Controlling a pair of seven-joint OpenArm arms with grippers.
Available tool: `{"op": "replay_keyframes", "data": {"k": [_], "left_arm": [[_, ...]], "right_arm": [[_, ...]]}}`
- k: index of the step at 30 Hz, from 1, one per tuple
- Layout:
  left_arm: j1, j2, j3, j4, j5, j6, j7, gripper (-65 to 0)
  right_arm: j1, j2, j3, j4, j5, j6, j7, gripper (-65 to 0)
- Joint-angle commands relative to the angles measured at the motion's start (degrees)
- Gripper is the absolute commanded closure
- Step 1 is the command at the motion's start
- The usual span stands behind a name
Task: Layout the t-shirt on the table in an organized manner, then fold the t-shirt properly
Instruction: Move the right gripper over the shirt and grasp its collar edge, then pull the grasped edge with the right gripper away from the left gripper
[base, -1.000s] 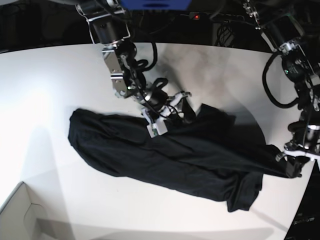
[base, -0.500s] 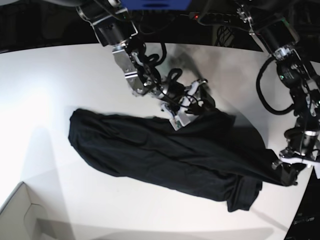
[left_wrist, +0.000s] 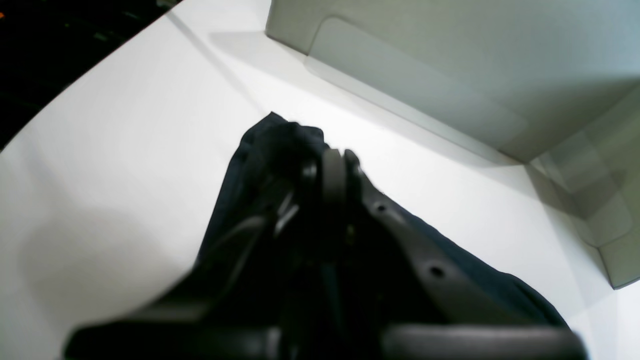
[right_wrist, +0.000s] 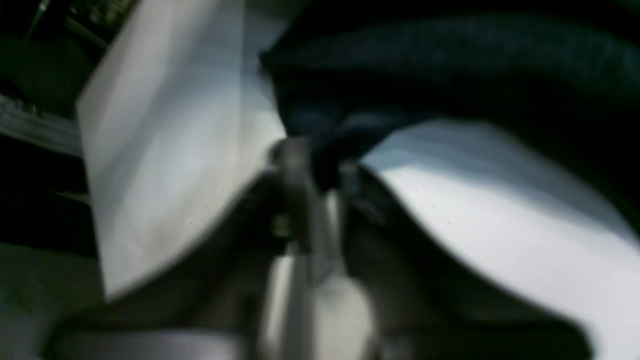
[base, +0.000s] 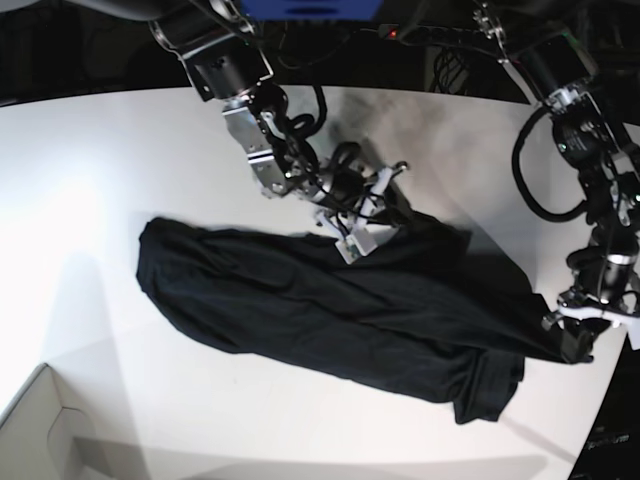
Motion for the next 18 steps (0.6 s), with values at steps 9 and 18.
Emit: {"op": "replay_keyframes", "data": {"k": [9,18], "left_arm": [[-1.0,-0.7,-0.1,1.1,-0.7,-0.5,-1.6,0.0],[-0.9,-0.7,-0.3,1.1,-0.7,-0.5,-1.6,0.0]], "right_arm": [[-0.3,-0.6,0.0,4.9,1.0,0.0,-0.4,0.0],[-10.8,5.5,0.2,24.6,1.0,0.0,-0.6,0.0]]}}
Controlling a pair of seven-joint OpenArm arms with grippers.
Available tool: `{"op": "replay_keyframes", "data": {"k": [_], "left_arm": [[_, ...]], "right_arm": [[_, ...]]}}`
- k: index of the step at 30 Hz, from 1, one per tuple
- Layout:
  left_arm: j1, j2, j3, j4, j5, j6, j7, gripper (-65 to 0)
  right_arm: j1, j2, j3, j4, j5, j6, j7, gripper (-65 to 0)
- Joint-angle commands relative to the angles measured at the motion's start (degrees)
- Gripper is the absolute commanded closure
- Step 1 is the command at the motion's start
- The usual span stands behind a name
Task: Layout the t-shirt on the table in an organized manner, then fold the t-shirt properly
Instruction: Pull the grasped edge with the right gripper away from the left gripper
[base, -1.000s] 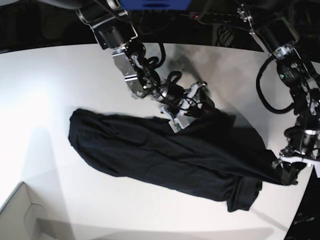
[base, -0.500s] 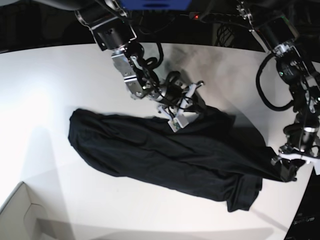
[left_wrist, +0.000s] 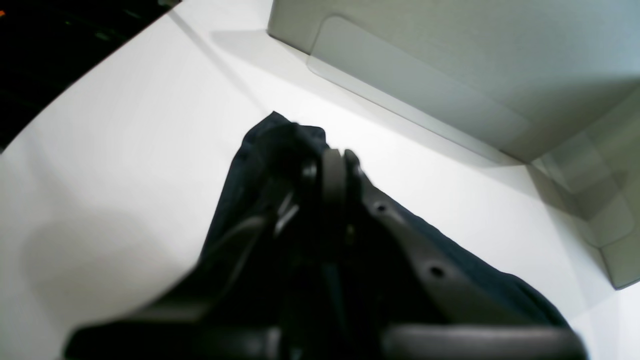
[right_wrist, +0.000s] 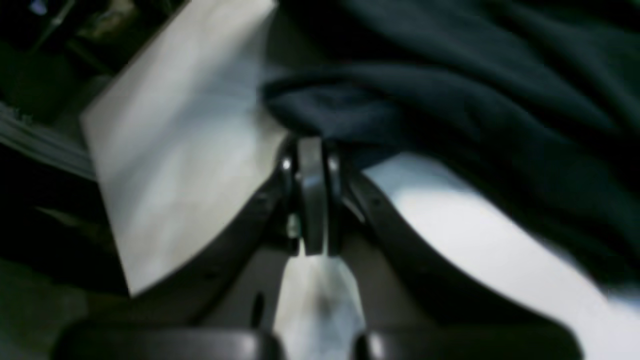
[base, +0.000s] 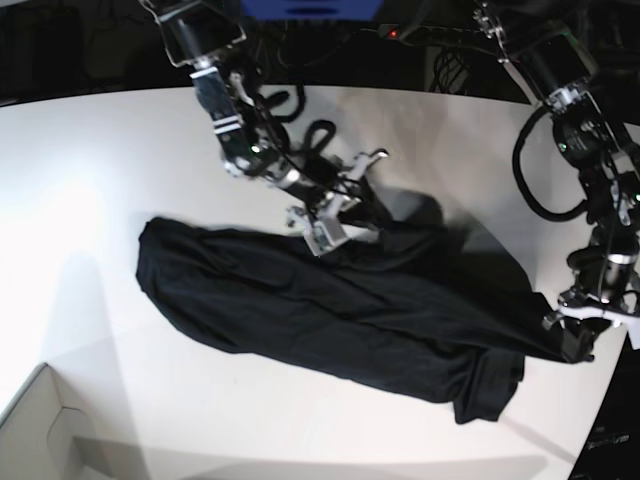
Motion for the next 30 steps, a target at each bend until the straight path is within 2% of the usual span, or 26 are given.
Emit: {"op": "replay_keyframes", "data": {"k": [1,8,10,19,22,24,30], "left_arm": [[-1.0,-0.7,-0.2,1.1,-0.8,-0.5,-1.6,0.0],[-1.0,-0.8,-0.2,1.1,-0.8,-0.5,-1.6,0.0],[-1.0,-0.9,-0.2,1.1,-0.8,-0.5,-1.6,0.0],[3.7,-0.8,-2.3,1.2,-0.9,-0.6,-1.8,0.0],[6.5,-0.7,-2.7,1.2,-0.9,-0.6,-1.9,0.0],[8.7,-0.7,-2.7,1.2,-0.9,-0.6,-2.1,0.0],[14.7,-0.8,-3.0,1.2,-0.9,-0.6,-2.2,0.0]], "right_arm": [[-0.7,0.7,-0.1,2.4,1.0,0.8,1.0,0.0],[-8.7,8.3,0.5,12.8,1.0,0.6,1.1,0.0],[-10.8,9.4,2.7,14.9,1.0,0.6,1.1,0.0],[-18.8,9.4,24.1,21.5,1.1,1.0,1.5,0.0],[-20.0,9.3,30.6,23.6,1.1,3.4,1.5,0.0],[-20.1,8.6,34.7,25.3,1.1,5.0,1.3,0.0],[-19.7,4.2,46.5,28.8,1.1,5.2,1.2,0.0]]}}
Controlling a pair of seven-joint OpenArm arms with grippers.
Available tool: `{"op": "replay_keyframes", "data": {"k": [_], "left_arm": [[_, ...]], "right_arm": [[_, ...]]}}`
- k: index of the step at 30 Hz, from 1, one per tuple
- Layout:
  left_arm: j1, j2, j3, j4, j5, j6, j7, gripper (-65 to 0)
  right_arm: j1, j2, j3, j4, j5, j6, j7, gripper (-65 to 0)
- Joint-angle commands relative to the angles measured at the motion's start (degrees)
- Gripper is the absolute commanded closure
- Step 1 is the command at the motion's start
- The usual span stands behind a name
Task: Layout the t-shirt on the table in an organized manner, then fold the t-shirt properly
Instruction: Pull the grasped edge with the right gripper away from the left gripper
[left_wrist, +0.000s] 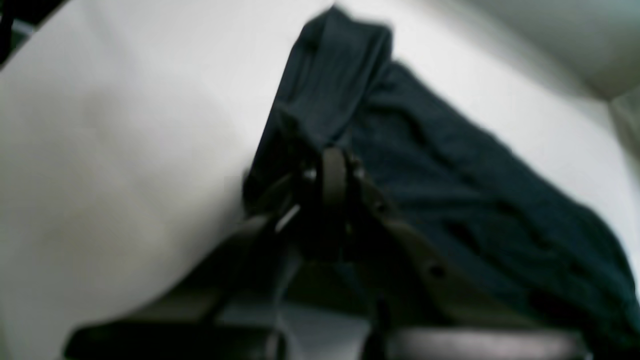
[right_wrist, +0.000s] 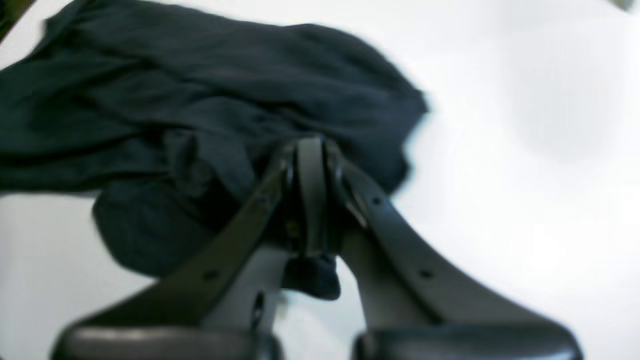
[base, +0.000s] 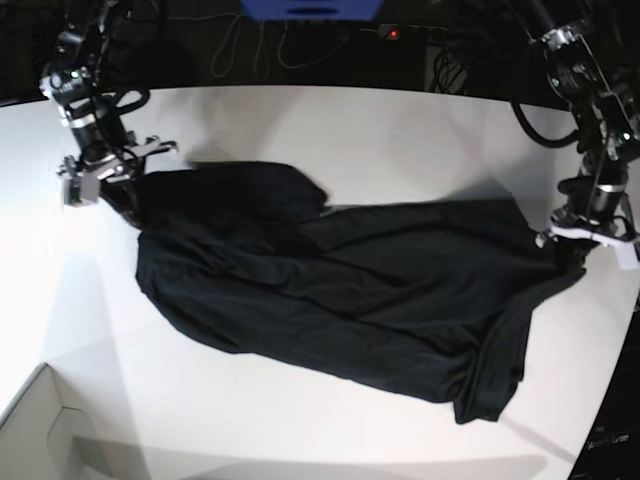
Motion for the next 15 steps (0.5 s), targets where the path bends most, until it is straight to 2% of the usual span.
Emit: {"op": "replay_keyframes", "data": {"k": [1,8,15], "left_arm": [[0.3,-0.8,-1.0,1.1,-0.8,-0.4,-1.4,0.0],[4.9,-1.3,-2.6,1.1,-0.8,-0.4,-1.1,0.0],[7.0,-2.1,-5.5,0.2,-0.6,-0.4,-1.0,0.0]], "right_arm": [[0.5,-0.5,1.8,1.9,1.2,0.5,2.0,0.0],[0.8,-6.1,11.5,6.1,1.2,0.5,2.3,0.0],[4.8,-9.4,20.5,8.0,1.2,0.5,1.8,0.0]]}}
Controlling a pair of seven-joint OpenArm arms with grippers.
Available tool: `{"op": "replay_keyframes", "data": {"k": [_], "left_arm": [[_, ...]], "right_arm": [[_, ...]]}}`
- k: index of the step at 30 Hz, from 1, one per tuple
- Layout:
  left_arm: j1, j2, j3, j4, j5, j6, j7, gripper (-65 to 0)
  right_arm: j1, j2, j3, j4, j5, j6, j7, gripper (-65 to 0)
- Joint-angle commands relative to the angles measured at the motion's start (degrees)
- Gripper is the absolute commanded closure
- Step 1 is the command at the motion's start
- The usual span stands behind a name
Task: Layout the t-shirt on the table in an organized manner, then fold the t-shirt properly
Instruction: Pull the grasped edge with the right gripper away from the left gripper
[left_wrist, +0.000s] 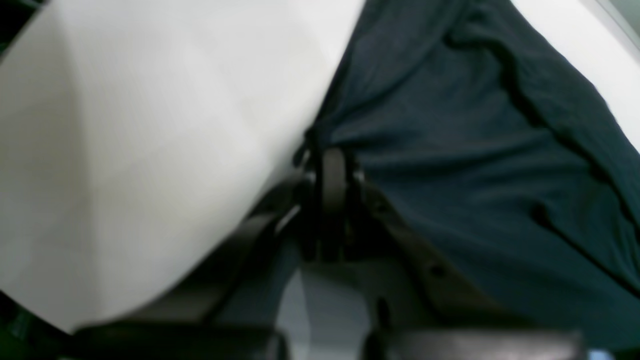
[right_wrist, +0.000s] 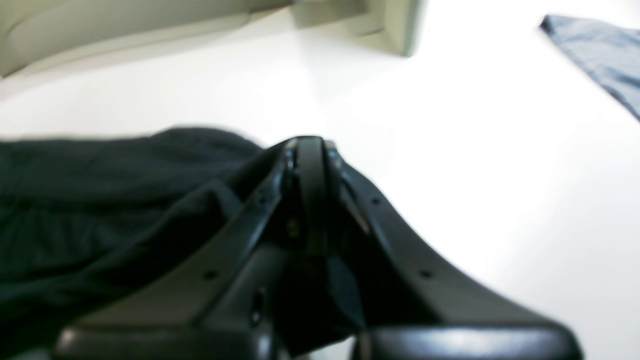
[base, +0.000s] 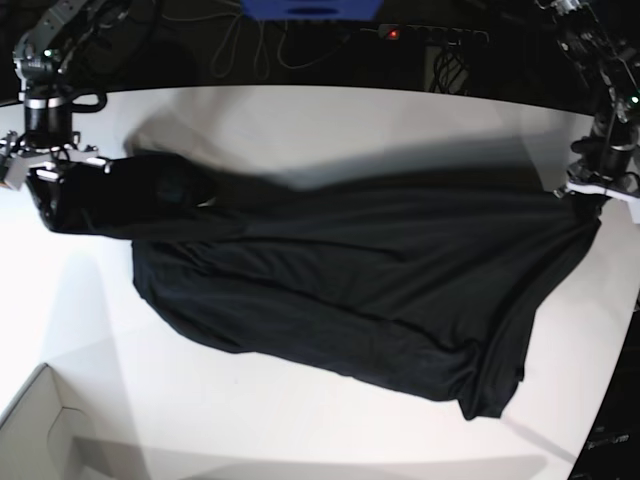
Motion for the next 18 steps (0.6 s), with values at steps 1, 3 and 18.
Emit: {"op": "replay_keyframes", "data": {"k": [1,3,18], "left_arm": [[-0.5,-0.9,-0.5,0.4,-0.6,-0.4,-1.3,0.0],[-0.5,-0.9,-0.6,-0.8,-0.1,-0.4,-1.3,0.0],[-0.5,-2.1,-0.3,-12.0,-0.1,-0.4,-1.3,0.0]], "right_arm": [[0.5,0.3,1.0,1.2,1.2,0.4,1.8,0.0],[0.2,0.3,1.6,1.2,1.2,0.4,1.8,0.0],[-8.3,-0.4,-6.9,0.9,1.2,0.4,1.8,0.0]]}}
